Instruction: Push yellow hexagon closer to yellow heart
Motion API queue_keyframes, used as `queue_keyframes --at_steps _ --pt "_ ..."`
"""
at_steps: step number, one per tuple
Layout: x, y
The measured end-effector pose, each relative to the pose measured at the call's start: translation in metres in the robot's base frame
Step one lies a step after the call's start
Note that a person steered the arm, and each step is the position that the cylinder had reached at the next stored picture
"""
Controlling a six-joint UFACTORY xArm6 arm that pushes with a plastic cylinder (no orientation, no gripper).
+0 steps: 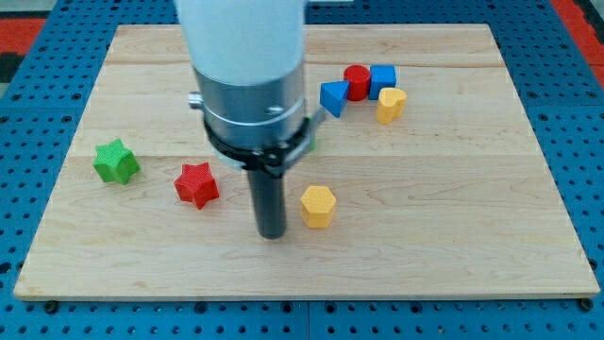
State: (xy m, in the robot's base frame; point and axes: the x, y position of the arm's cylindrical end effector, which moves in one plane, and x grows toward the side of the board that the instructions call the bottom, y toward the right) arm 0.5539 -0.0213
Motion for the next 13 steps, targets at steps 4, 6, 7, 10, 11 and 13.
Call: queue_keyframes --at_steps 4,6,7,10,11,13 --pt "-0.016 0.019" --pt "-0.07 0.021" --pt "-0.085 0.027" --pt "-0.13 0.043" --pt "-0.15 0.058" --pt "-0.143 0.044"
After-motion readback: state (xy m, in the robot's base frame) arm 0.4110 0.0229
